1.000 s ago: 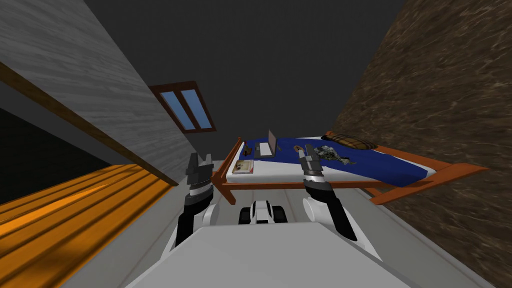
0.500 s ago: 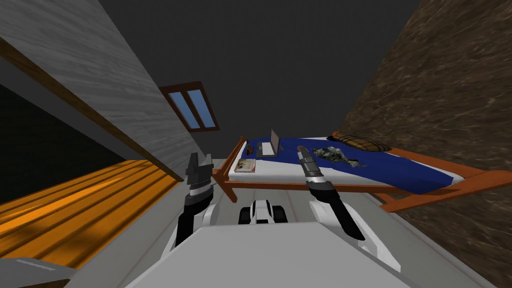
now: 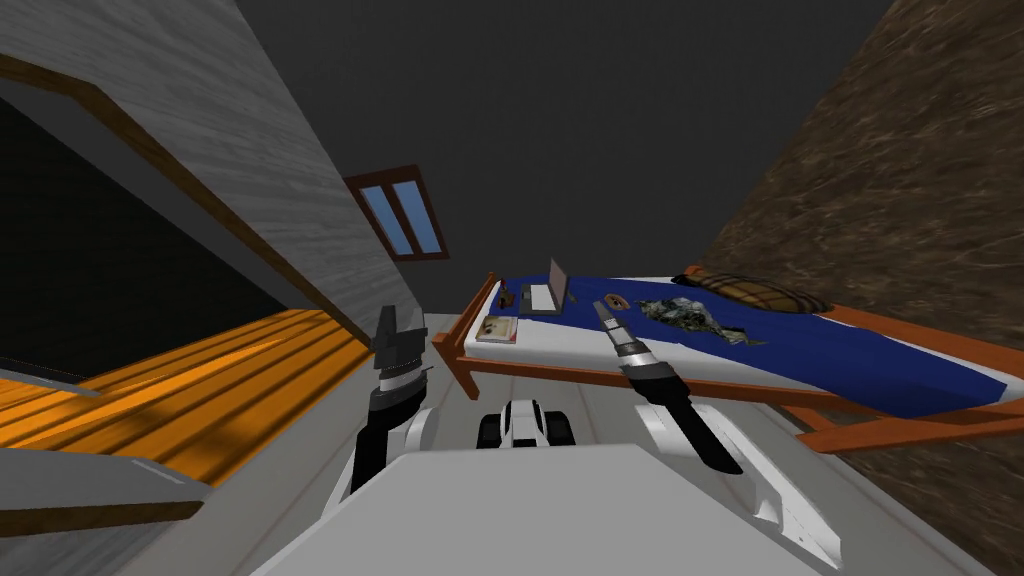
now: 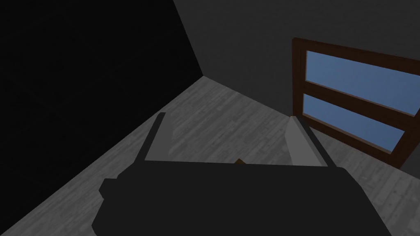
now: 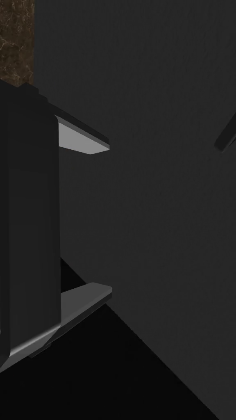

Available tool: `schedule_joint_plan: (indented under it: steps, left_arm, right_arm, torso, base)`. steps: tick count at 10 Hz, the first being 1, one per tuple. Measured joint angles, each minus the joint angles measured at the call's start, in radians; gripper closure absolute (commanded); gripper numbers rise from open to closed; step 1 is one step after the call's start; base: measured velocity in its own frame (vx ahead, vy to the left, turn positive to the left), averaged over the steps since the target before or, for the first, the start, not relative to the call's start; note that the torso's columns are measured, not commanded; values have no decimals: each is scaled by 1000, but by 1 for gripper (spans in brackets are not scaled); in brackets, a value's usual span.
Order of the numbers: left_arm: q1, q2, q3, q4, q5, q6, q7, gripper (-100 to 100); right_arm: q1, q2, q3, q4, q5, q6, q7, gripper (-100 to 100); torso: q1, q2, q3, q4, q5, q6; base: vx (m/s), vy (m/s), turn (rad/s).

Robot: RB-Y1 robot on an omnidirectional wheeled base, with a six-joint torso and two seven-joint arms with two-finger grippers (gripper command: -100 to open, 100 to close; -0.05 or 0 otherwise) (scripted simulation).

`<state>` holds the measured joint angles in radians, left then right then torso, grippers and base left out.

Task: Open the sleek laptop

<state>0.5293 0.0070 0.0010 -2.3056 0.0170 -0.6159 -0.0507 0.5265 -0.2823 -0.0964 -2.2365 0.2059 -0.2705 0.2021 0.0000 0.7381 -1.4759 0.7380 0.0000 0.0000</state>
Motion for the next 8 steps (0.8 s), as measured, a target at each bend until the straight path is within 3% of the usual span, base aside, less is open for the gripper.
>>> schedule_joint_plan:
  steps: [4,5,8]
  left_arm:
    - [0,0,0,0,0,0,0,0]
    - [0,0,0,0,0,0,0,0]
    - [0,0,0,0,0,0,0,0]
  right_arm:
    - [7,-88,-66,37,114,76,56,-100]
    - [-2,-107,-86,70,143,88,72,-100]
    - [11,-163,-132,105,232,140,124,-100]
  torso:
    - [0,0,0,0,0,0]
    - [0,0,0,0,0,0]
    - [0,0,0,0,0,0]
  base:
    - [-10,9,156]
    - [-9,9,189]
    - [-10,4,216]
